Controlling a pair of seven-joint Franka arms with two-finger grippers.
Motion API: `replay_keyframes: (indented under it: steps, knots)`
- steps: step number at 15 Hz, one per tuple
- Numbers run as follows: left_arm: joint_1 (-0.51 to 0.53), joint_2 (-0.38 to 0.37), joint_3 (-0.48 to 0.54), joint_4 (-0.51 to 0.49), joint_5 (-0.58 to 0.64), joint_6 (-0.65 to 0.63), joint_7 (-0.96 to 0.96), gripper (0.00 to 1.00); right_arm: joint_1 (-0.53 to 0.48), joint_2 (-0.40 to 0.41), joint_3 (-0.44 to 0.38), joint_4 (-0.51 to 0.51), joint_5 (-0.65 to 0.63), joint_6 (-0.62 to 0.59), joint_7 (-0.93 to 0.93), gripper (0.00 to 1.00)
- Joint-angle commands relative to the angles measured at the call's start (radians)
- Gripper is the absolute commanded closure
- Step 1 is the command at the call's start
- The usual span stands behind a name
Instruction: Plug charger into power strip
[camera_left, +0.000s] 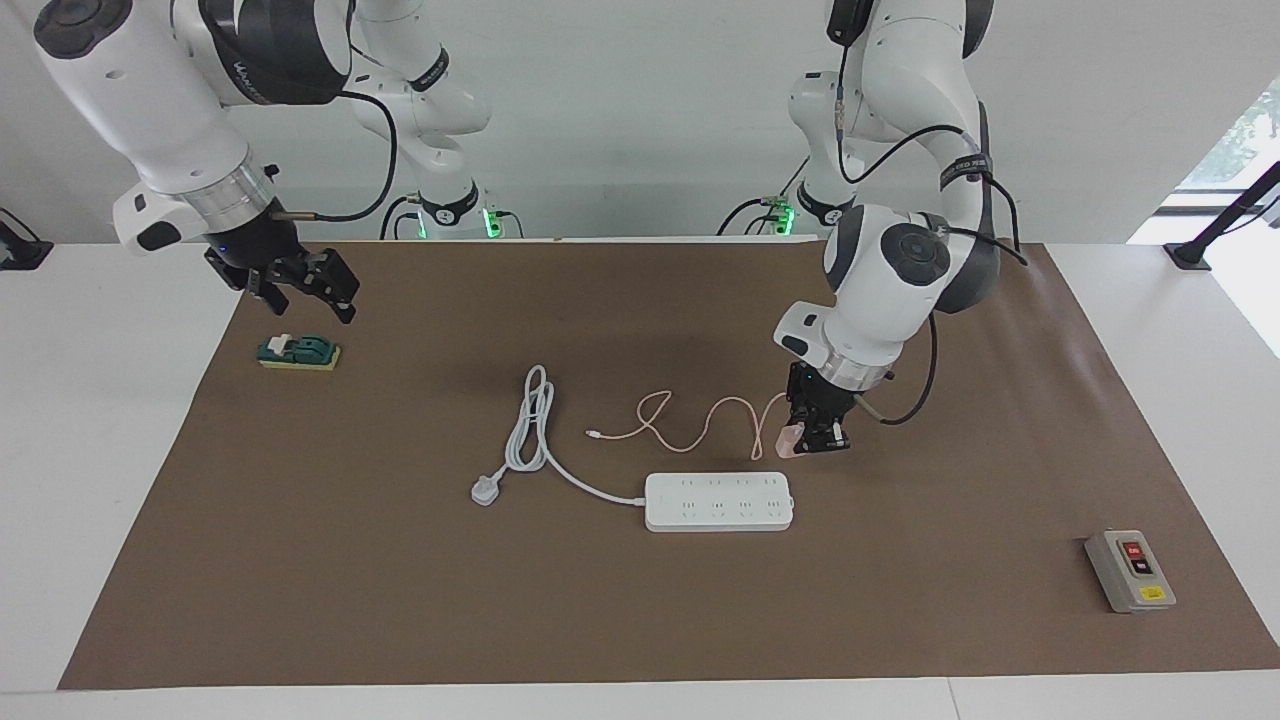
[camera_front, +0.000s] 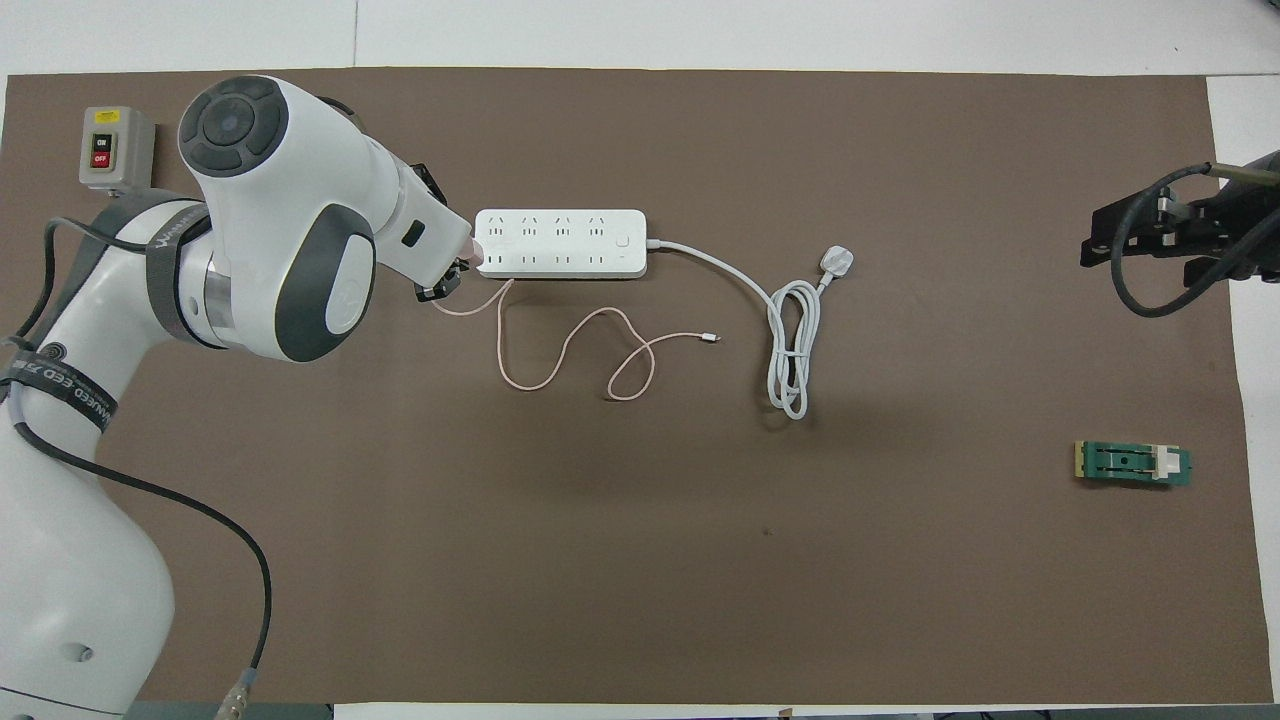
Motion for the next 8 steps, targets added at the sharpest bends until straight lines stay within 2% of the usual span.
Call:
replay_keyframes:
  steps: [1,3,8]
  knots:
    - [-0.002,0.028,0.004,0.029,0.022,0.003,0.014,1.00,-0.002,-0.032,0.013,-0.040,-0.026,-0.004,-0.034,0.00]
    - [0.002,0.049,0.004,0.047,0.014,-0.010,0.015,1.00,-0.001,-0.053,0.015,-0.079,-0.026,0.002,-0.048,0.00]
    - [0.001,0.062,0.004,0.052,0.010,0.007,0.014,1.00,-0.027,-0.053,0.012,-0.083,-0.033,0.013,-0.197,0.00]
